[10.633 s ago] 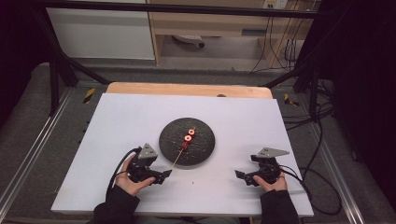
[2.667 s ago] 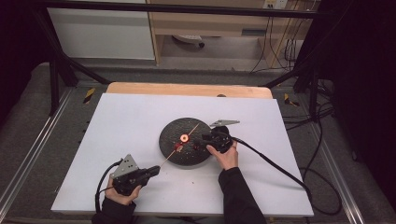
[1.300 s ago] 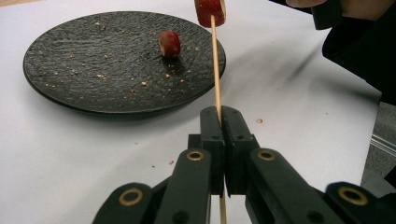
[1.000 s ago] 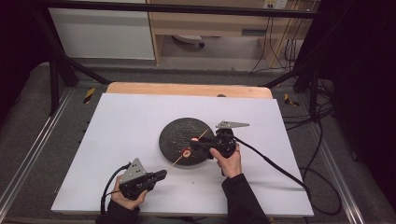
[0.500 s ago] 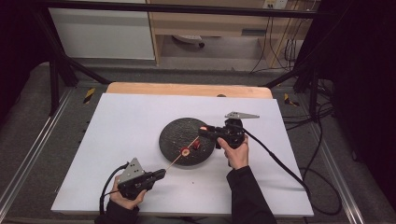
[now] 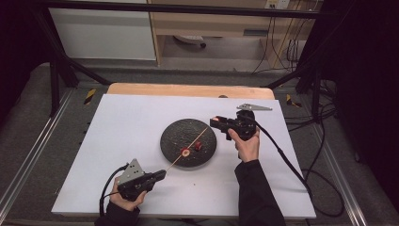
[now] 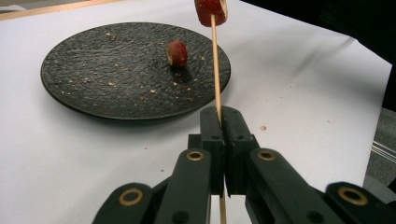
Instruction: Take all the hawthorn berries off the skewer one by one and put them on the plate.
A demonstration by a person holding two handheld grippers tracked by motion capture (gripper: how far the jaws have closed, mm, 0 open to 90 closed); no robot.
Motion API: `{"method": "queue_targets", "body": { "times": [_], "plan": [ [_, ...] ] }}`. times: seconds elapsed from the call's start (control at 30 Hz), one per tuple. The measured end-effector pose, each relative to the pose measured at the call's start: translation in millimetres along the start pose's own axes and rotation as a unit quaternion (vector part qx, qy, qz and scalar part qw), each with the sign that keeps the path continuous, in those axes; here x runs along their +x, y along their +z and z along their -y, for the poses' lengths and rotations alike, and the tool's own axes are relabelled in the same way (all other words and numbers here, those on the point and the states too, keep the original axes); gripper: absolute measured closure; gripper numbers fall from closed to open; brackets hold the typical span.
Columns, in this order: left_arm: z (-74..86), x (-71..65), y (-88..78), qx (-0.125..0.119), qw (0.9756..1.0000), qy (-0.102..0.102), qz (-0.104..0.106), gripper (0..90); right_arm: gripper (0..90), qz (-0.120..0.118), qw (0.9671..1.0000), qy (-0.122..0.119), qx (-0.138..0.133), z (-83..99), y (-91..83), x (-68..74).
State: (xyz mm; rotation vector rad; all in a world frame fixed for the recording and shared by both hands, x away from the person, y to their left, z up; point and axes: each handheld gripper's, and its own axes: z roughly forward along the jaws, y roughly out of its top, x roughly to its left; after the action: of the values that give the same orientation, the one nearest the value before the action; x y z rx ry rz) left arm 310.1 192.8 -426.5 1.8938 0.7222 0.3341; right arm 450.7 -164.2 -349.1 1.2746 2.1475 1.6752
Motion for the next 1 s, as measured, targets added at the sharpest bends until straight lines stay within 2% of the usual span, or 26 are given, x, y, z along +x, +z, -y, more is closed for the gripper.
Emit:
{"method": "queue_targets", "body": {
  "times": [0.13, 0.27, 0.43, 0.73, 1.0],
  "plan": [
    [-0.3, 2.8, -2.0, -0.002, 1.0000, -0.004, -0.006, 88.3, 60.2, 0.015, 0.9999, -0.001, 0.001, -3.2, -3.5, -3.5],
    [-0.1, 6.7, -3.7, -0.004, 0.9999, -0.012, -0.011, 88.3, 60.2, 0.024, 0.9995, -0.011, 0.015, 1.9, 1.8, -4.0],
    [0.2, 9.0, -4.6, -0.007, 0.9997, -0.017, -0.015, 88.3, 60.1, 0.034, 0.9984, -0.017, 0.042, 17.0, 20.2, -6.7],
    [0.4, 8.4, -3.6, -0.004, 0.9998, -0.014, -0.014, 88.2, 59.9, 0.055, 0.9944, -0.030, 0.086, 47.7, 59.3, -13.6],
    [0.7, 7.9, -2.4, 0.000, 0.9998, -0.013, -0.012, 88.2, 59.8, 0.064, 0.9916, -0.036, 0.107, 64.3, 76.3, -17.2]
  ]
}}
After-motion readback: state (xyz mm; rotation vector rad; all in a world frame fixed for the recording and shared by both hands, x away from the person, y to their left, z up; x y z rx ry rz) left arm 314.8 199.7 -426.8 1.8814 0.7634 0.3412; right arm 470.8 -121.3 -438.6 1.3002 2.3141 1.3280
